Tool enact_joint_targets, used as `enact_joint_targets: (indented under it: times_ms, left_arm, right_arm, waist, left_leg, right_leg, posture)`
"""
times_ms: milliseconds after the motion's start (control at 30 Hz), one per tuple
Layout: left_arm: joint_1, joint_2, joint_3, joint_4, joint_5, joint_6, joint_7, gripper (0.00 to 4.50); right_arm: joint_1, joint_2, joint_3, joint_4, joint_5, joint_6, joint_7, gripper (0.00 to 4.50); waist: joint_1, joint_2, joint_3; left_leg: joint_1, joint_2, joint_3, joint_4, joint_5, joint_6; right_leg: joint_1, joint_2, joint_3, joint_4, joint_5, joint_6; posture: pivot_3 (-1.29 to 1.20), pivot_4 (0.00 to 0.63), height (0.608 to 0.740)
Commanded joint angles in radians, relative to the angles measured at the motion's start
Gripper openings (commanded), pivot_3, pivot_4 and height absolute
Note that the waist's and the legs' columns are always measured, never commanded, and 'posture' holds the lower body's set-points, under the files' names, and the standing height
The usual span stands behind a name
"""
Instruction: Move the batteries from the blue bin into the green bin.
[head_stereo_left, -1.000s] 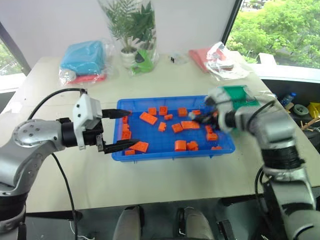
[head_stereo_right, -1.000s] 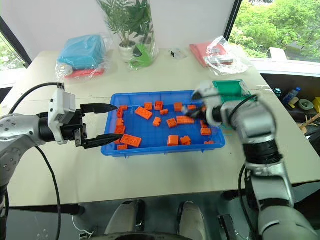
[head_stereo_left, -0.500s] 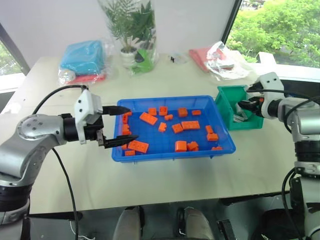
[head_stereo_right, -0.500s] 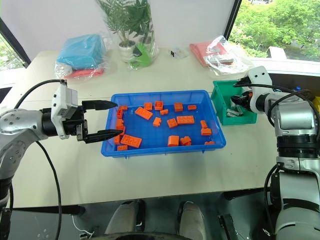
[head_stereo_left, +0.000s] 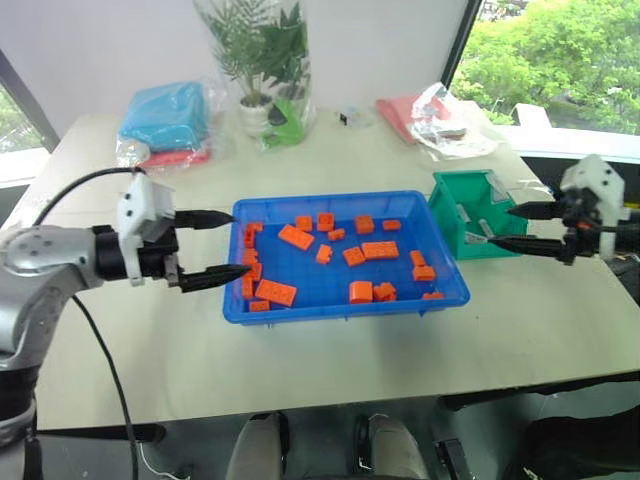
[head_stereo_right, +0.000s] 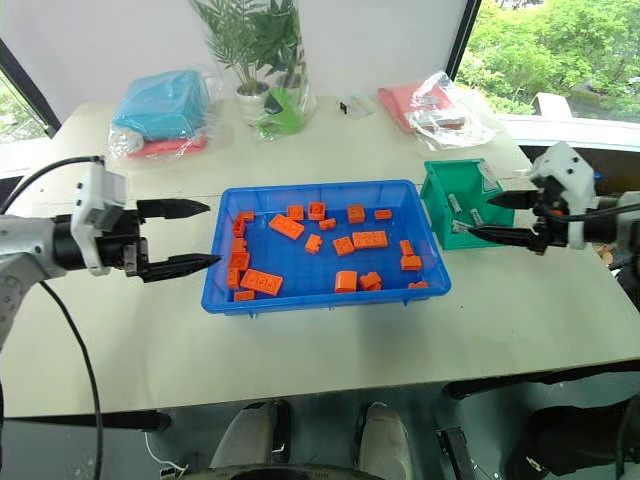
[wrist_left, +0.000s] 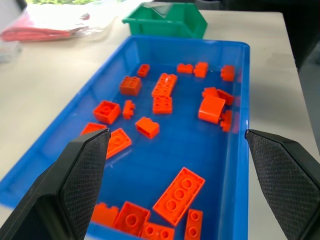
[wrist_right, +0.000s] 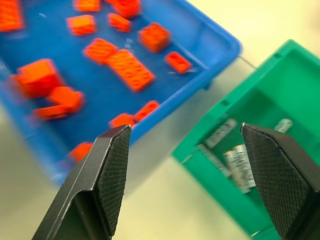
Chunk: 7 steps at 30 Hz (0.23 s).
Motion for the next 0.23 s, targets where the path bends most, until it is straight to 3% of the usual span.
enact_joint_targets:
  times_ms: [33, 233]
  left_arm:
    - [0.007, 0.017, 0.057, -0.003, -0.022, 0.003, -0.004, 4.5]
    - [0.02, 0.025, 0.094, 0.02, -0.021, 0.004, 0.011, 4.5]
  right_arm:
    - [0.026, -0.03, -0.056, -0.039, 0.065, 0.012, 0.065, 3.58]
    - [0.072, 0.005, -0.07, -0.085, 0.087, 0.021, 0.028, 3.58]
  waist:
    - [0.0, 0.0, 0.0]
    - [0.002, 0.0, 0.0]
  left_leg:
    - [0.0, 0.0, 0.0, 0.0, 0.0, 0.0]
    - [0.0, 0.0, 0.0, 0.0, 0.0, 0.0]
  right_leg:
    - [0.0, 0.0, 0.0, 0.0, 0.0, 0.0]
    - [0.0, 0.0, 0.0, 0.0, 0.0, 0.0]
  posture:
    - [0.0, 0.15, 0.673]
    - [0.0, 0.15, 0.673]
